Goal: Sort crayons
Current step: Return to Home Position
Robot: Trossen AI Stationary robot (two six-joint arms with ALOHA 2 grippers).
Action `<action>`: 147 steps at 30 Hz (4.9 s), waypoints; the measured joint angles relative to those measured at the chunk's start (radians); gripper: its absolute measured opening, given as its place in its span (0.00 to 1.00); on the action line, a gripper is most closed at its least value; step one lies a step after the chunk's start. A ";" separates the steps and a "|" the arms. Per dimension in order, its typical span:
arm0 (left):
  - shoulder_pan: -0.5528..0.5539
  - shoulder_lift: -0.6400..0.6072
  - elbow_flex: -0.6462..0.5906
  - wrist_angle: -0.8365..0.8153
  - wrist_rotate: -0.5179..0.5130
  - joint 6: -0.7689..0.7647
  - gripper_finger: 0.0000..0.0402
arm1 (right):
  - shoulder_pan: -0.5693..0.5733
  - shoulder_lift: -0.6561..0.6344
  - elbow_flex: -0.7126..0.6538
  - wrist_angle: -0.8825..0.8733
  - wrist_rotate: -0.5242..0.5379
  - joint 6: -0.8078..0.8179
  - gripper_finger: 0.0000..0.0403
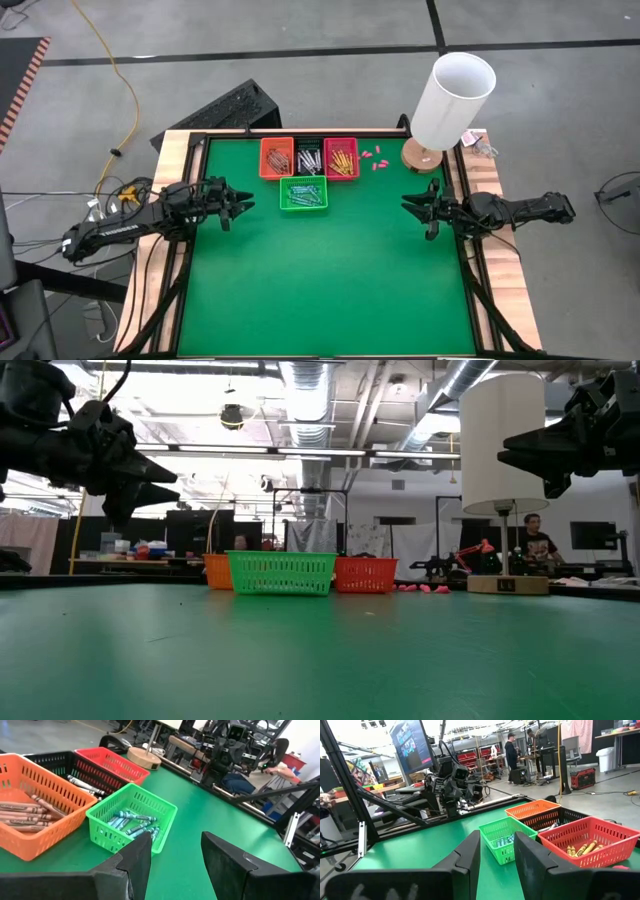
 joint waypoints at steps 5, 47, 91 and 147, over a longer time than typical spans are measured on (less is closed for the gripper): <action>0.000 0.000 0.000 0.001 -0.021 0.000 0.40 | 0.000 0.000 0.000 0.000 0.000 0.000 0.30; 0.000 0.000 0.000 -0.011 -0.059 -0.031 0.40 | 0.000 0.000 0.000 0.000 0.000 0.000 0.30; 0.000 0.000 0.000 -0.012 -0.059 -0.033 0.40 | 0.000 0.000 0.000 0.000 0.000 0.000 0.30; 0.000 0.000 0.000 -0.011 -0.059 -0.033 0.40 | 0.000 0.000 0.000 0.000 0.000 0.000 0.30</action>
